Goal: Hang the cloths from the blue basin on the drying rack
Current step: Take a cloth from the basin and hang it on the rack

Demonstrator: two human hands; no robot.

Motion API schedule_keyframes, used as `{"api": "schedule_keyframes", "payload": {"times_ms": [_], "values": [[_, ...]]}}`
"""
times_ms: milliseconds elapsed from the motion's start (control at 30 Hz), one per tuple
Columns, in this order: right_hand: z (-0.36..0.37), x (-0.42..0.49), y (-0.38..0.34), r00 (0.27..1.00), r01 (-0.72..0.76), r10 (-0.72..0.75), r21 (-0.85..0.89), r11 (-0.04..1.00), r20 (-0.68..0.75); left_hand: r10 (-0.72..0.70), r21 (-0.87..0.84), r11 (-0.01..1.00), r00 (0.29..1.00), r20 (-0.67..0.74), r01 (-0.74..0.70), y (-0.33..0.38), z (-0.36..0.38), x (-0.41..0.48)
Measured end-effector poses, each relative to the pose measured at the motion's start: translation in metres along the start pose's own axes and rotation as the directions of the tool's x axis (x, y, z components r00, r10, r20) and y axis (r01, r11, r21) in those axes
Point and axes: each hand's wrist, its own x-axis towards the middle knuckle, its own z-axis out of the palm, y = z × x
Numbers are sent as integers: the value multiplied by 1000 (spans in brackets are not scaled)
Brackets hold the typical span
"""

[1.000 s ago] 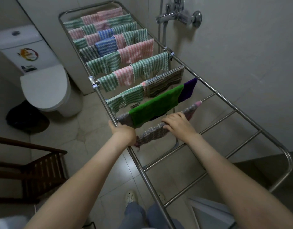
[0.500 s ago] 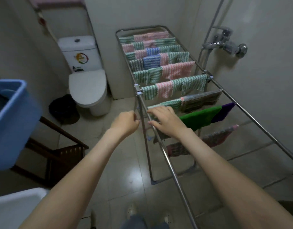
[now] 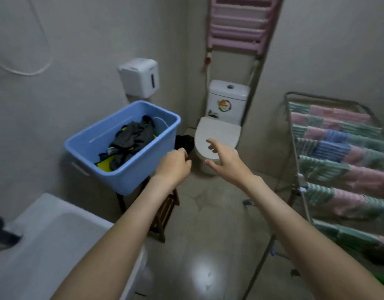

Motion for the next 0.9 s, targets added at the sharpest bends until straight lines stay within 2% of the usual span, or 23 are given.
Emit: {"api": "schedule_keyframes", "payload": {"times_ms": [100,233,400,500,633,700,800,900], "values": [[18,57,-18,996,28,-35,82,996,79,-130,-37,991,991,-34,129,-41,-20,15],[52,130,-29,971,73,-98,120,990,218,-312,-9,950,945,-100,312,-90,-38,30],[91,228,-36,883,199,-215,83,976,417,-535,-149,843,834,-133,517,-136,-47,70],[110,276,-39,824,203,-226,101,974,519,-638,-203,765,762,-111,611,-150,-47,93],[130,316,-47,705,209,-239,127,970,667,-731,-314,661,679,-66,681,-163,-47,110],[139,327,-48,665,228,-233,104,968,709,-749,-341,635,660,-54,693,-169,-45,114],[154,337,-46,663,279,-249,75,957,706,-748,-318,634,664,-20,705,-179,-41,120],[159,350,-49,699,286,-317,157,945,641,-708,-301,673,706,2,675,-188,-39,135]]}}
